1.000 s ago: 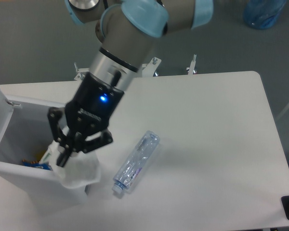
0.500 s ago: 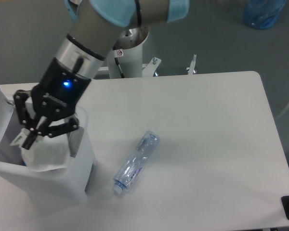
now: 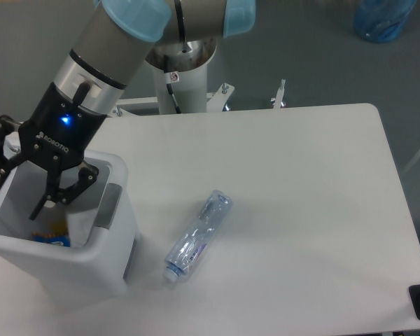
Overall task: Place the trash in the trash can
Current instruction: 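Open the gripper to drop the tissue into the bin, then move the open gripper over the clear plastic water bottle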
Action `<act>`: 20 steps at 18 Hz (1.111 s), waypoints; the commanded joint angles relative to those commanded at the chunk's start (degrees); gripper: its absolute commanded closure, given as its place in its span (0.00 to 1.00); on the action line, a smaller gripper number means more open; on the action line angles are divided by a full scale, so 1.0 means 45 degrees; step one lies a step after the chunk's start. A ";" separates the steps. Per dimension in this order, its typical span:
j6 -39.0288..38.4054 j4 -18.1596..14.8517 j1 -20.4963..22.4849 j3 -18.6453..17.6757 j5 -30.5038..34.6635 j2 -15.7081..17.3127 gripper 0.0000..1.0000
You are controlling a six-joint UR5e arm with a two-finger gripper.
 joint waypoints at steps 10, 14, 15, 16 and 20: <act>0.1541 0.0059 0.1423 0.0254 0.1485 -0.0684 0.05; 0.2420 0.0078 0.2595 0.0235 0.1465 -0.0936 0.05; 0.2635 0.0078 0.2791 0.0215 0.1465 -0.1054 0.05; 0.2869 0.0078 0.2870 0.0235 0.1504 -0.1248 0.05; 0.3710 0.0078 0.2969 0.0410 0.1523 -0.1855 0.05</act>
